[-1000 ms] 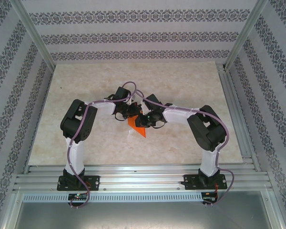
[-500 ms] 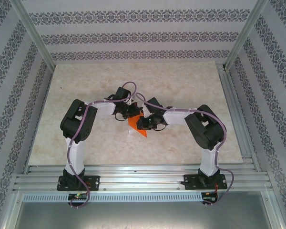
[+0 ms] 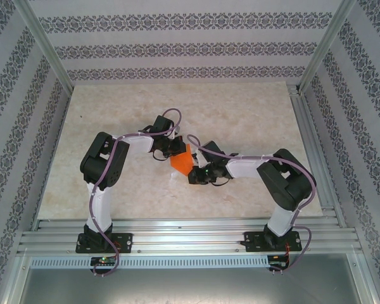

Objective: Fold a paper plane with a square sheet of paper (fold left side to right side)
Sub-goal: Turn over the paper at the center of the table.

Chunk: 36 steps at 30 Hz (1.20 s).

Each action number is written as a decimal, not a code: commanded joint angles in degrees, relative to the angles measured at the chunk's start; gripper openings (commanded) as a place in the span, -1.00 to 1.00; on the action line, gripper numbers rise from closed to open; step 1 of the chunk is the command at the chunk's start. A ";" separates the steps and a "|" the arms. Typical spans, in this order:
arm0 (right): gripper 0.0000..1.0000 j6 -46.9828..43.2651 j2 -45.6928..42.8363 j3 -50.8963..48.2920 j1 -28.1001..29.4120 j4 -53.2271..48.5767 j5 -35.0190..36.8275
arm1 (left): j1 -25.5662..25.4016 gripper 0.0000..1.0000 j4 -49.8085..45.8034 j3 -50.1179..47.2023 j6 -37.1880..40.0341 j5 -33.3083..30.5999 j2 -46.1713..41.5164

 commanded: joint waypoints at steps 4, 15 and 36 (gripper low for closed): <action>-0.72 -0.34 -6.54 -1.75 0.74 -8.72 0.87 | 0.22 -0.87 -1.64 0.29 0.84 -3.31 -1.24; -0.10 -10.74 -9.04 9.71 -7.30 -11.47 2.71 | 3.36 0.02 -4.43 0.12 1.39 0.38 -20.15; -0.56 -6.86 14.45 23.18 -10.13 -0.34 -10.42 | 8.97 0.24 -4.70 -20.30 -0.88 0.01 -38.23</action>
